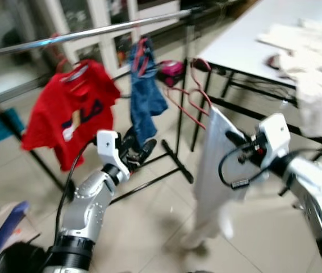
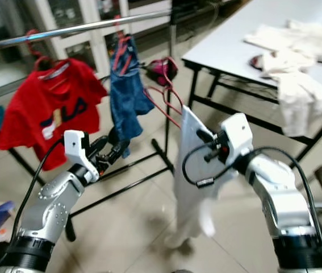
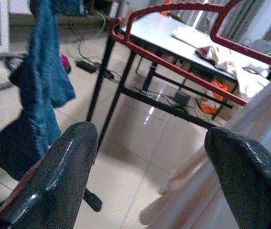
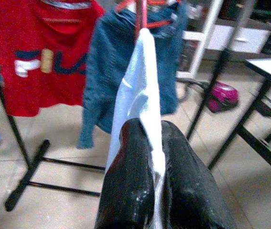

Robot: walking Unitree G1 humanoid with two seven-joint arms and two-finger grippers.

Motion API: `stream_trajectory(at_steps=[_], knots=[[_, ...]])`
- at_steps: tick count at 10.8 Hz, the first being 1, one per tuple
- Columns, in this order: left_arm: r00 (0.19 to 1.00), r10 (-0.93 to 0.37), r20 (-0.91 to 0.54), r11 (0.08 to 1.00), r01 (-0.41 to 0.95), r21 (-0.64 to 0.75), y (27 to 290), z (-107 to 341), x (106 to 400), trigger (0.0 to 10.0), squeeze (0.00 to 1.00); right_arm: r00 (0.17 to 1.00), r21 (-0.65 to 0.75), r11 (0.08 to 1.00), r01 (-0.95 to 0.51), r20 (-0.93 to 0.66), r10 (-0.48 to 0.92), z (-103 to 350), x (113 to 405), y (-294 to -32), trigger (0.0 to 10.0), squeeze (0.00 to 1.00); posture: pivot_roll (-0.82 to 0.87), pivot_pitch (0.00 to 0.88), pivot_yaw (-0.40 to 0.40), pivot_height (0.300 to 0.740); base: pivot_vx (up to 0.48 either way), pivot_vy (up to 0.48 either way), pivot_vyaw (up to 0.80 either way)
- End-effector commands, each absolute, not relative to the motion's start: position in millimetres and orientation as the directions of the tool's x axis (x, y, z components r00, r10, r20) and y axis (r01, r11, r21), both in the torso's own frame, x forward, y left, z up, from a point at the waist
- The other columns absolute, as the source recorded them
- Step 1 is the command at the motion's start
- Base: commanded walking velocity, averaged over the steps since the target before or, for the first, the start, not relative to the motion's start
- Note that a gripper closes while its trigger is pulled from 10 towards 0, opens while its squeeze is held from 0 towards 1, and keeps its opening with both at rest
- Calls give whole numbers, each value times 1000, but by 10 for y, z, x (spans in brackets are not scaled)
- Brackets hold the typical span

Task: Hang hanger

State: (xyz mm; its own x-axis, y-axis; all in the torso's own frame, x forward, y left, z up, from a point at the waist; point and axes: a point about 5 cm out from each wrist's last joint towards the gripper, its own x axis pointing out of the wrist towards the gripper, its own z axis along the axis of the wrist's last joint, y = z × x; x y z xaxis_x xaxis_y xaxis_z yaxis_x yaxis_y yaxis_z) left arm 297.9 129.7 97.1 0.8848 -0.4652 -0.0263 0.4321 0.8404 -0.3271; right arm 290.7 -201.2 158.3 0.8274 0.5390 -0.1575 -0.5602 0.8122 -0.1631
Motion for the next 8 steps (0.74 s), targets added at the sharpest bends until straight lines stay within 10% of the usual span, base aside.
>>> stream_trajectory(at_steps=[1,4,8], knots=[[867,-498,-14,836,476,-273,1267,1037,2996,10000,0,791,-156,776,-612,-123,599,1725,2891,-1961,0,0,-100,0,39,740,0,0,0],[783,-618,-64,780,601,-178,1369,1010,2973,10000,0,647,-246,601,-760,-206,734,1933,2735,-2033,0,0,-115,0,65,740,0,0,0],[624,-774,-106,632,772,-67,1587,1183,3045,10000,0,656,-445,513,-734,-266,706,2393,2734,-2376,0,0,-149,0,102,740,0,0,0]])
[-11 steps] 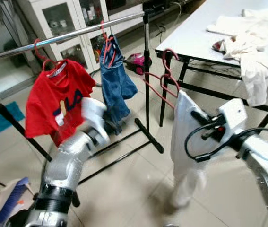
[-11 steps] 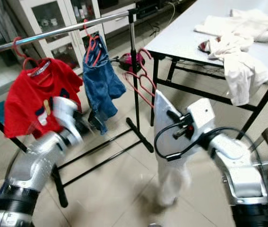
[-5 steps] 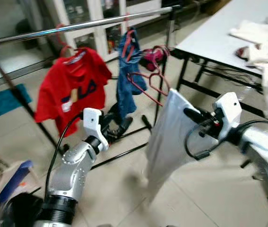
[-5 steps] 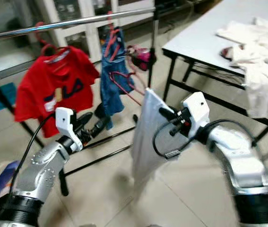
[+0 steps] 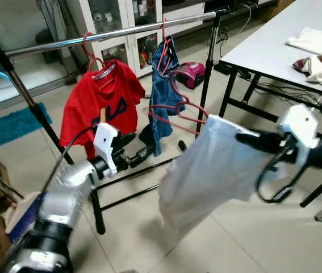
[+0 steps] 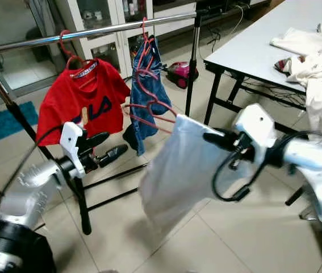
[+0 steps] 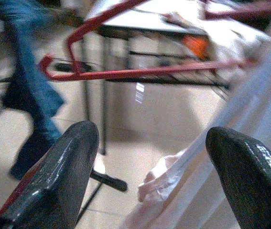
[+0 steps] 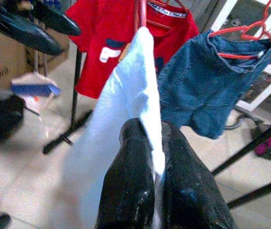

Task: Hang hanger

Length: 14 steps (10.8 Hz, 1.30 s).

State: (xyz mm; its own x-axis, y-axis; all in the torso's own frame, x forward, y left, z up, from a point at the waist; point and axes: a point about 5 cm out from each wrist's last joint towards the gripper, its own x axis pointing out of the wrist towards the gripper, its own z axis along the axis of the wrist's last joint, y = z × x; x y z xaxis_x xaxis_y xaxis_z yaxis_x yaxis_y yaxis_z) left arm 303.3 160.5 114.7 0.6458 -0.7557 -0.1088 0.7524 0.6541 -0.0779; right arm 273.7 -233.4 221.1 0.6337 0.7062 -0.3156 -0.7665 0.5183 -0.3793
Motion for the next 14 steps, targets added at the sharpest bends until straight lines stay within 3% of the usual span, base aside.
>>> stream_trajectory(at_steps=[1,4,5,10,14], knots=[[585,-803,-114,593,802,-67,1617,1212,3029,10000,0,669,-471,517,-715,-247,701,2492,2751,-2406,0,0,-154,0,103,740,0,0,0],[500,-860,-101,507,860,-61,1654,1306,3001,10000,0,709,-521,546,-656,-177,683,2749,2795,-2452,0,0,-162,0,105,740,0,0,0],[408,-908,-100,414,909,-49,1594,1342,2966,10000,0,697,-543,537,-645,-130,706,2936,2771,-2419,0,0,-165,0,108,740,0,0,0],[231,-971,-55,234,971,-48,1379,1479,2900,10000,0,627,-554,459,-694,-152,764,3108,2689,-2326,0,0,-180,6,105,740,0,0,0],[189,-982,-21,190,981,-37,1239,1544,2924,10000,0,583,-549,414,-726,-173,794,3091,2687,-2248,0,0,-182,4,97,740,0,0,0]])
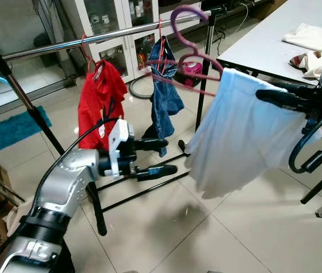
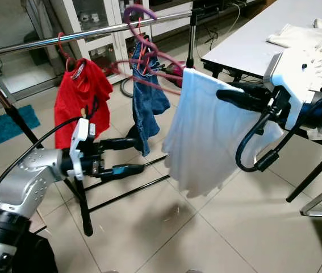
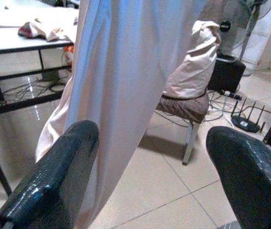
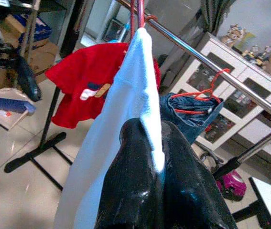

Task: Hang hanger

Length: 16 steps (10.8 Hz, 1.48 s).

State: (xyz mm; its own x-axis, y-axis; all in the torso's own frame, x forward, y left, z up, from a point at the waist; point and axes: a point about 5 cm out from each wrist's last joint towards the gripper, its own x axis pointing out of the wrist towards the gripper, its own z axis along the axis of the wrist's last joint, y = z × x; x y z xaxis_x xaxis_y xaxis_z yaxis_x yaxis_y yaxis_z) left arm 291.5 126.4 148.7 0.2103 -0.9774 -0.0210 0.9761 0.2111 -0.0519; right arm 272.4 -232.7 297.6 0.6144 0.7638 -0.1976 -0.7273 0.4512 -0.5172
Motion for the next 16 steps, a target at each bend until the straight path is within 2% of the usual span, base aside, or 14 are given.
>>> stream_trajectory(at_steps=[1,6,10,13,16], knots=[[186,-982,-20,187,982,-38,1211,1540,2930,10000,0,580,-560,408,-721,-166,797,3126,2700,-2231,0,0,-183,4,95,740,0,0,0],[188,-982,-18,189,979,-76,1173,1454,2894,10000,0,593,-593,414,-691,-137,794,3279,2734,-2241,0,0,-194,8,84,740,0,0,0],[209,-976,-56,215,970,-118,1242,1284,2790,10000,0,597,-618,412,-670,-118,794,3489,2694,-2279,0,0,-203,9,70,740,0,0,0],[233,-969,-81,242,961,-137,1352,1223,2739,10000,0,620,-633,448,-631,-65,782,3637,2692,-2342,0,0,-200,10,67,740,0,0,0],[245,-965,-89,257,952,-167,1304,1138,2696,10000,0,605,-632,452,-630,-34,795,3711,2688,-2301,0,0,-194,10,67,740,0,0,0]])
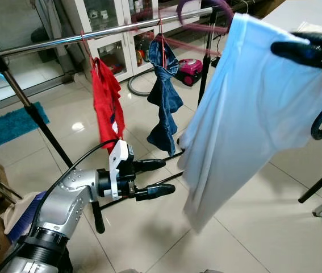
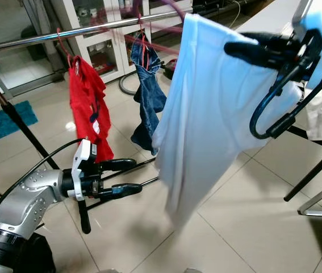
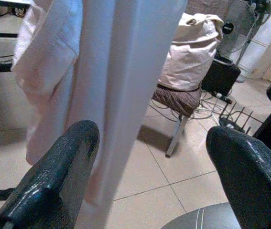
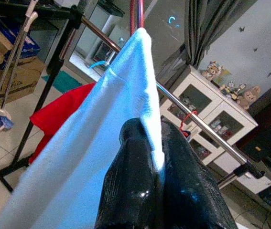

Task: Hang hanger

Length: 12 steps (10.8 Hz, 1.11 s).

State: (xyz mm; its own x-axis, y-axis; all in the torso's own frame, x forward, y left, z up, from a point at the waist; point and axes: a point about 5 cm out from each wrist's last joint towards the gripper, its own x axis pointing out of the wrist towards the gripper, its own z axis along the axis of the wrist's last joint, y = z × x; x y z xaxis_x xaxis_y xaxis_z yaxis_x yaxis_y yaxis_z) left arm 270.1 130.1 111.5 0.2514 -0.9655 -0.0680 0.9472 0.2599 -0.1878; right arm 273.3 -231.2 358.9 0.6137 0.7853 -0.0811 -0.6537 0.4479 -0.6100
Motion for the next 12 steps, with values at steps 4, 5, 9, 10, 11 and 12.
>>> stream_trajectory(at_steps=[4,5,9,10,11,12], knots=[[586,-808,-57,586,791,-178,1272,1027,3071,10000,0,587,-620,455,-639,-11,810,3772,2679,-2279,0,0,-201,6,64,740,0,0,0],[654,-755,-38,647,735,-202,1256,1024,3146,10000,0,588,-607,465,-645,-5,809,3765,2684,-2289,0,0,-205,6,64,740,0,0,0],[726,-688,-8,687,647,-330,1078,940,3222,10000,0,582,-552,498,-668,29,813,3656,2678,-2272,0,0,-203,0,70,740,0,0,0],[716,-698,-1,675,657,-337,1048,935,3211,10000,0,582,-546,502,-671,31,812,3642,2679,-2271,0,0,-204,0,72,740,0,0,0],[697,-717,3,654,675,-342,1029,929,3186,10000,0,583,-541,508,-670,39,811,3641,2681,-2272,0,0,-204,0,72,740,0,0,0],[662,-749,15,616,705,-352,1011,929,3142,10000,0,585,-537,514,-668,46,809,3640,2682,-2273,0,0,-204,0,74,740,0,0,0]])
